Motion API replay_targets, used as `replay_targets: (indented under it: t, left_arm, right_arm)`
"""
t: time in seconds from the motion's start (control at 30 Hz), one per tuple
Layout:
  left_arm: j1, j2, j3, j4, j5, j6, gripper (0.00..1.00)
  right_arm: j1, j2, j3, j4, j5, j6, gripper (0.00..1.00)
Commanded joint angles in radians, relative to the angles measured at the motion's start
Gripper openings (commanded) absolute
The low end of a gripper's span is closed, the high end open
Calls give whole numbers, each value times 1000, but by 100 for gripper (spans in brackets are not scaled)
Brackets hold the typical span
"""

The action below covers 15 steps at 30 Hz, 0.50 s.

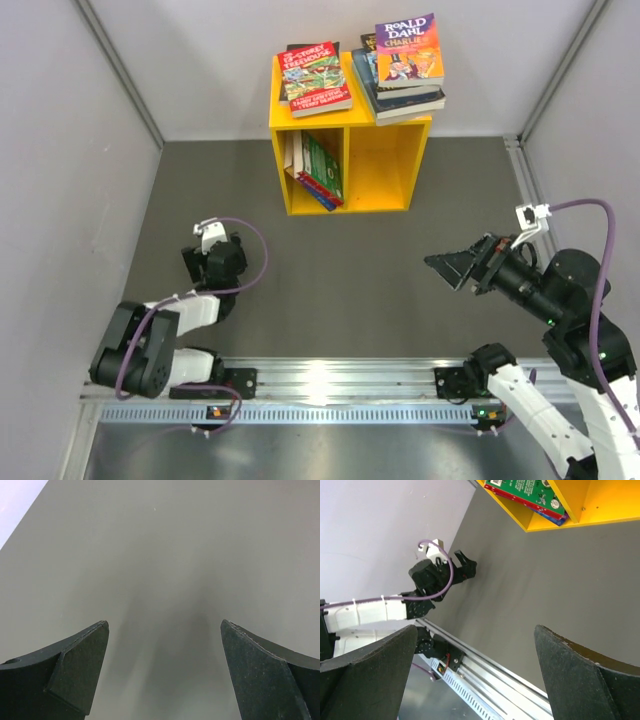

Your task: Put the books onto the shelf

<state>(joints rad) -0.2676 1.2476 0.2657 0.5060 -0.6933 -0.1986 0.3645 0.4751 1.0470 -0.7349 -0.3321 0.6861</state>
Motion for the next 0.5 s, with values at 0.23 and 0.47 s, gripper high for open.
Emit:
replay_targets:
  t: [0.23, 0.47]
  left_arm:
    - [250, 233, 168, 253, 354, -2, 99]
    - [353, 320, 234, 261, 592, 25, 96]
  right_arm:
    - [-4, 115, 42, -18, 28, -5, 100]
    - [-4, 149, 56, -12, 21, -3, 100]
